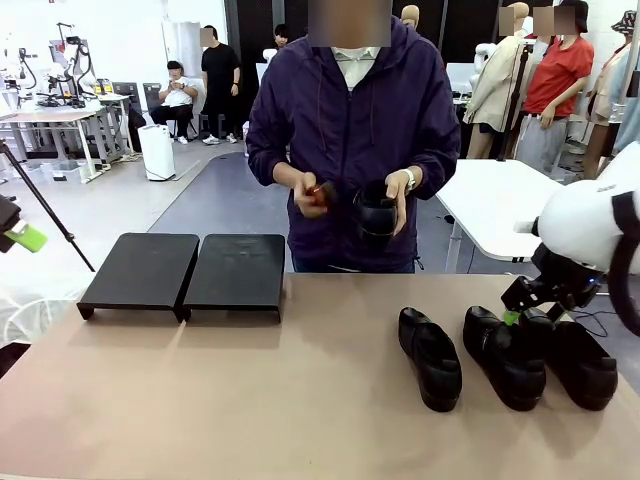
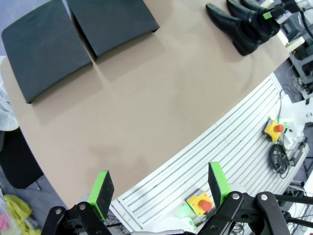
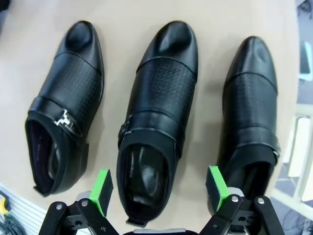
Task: Organize the shoes by placing them on the stand.
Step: Pick up one Shoe and place it in the middle of the table.
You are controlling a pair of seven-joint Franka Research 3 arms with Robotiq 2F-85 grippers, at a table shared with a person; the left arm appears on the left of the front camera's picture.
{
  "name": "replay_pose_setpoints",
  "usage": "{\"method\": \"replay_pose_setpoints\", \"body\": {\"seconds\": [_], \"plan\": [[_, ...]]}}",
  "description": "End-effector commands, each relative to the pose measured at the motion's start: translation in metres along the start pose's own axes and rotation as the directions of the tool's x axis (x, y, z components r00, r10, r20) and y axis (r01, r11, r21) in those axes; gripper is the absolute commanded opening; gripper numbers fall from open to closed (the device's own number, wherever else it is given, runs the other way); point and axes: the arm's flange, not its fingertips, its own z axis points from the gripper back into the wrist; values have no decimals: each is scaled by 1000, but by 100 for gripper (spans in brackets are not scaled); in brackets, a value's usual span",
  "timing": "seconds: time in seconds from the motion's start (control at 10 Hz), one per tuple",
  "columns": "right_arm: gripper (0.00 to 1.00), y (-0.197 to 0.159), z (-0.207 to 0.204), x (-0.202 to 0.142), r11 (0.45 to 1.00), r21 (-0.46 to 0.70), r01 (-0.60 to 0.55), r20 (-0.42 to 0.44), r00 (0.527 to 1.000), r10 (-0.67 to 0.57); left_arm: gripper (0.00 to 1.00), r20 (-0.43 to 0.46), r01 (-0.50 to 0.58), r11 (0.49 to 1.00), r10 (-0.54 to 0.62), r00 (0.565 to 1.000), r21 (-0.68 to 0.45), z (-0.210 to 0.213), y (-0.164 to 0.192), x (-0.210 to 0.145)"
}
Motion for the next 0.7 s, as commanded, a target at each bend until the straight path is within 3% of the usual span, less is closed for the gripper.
{"method": "replay_pose_setpoints", "body": {"seconds": [0.0, 0.3, 0.6], "plan": [[100, 0, -11, 22, 998, 32, 48, -42, 998, -47, 100, -2, 11, 1000, -11, 1000, -6, 2, 1, 0], [100, -6, -29, 30, 993, 4, 116, -61, 991, -116, 100, -2, 11, 1000, -11, 1000, -6, 2, 1, 0], [100, -11, -14, 25, 991, -29, 128, -39, 991, -129, 100, -2, 11, 1000, -11, 1000, -6, 2, 1, 0]]}}
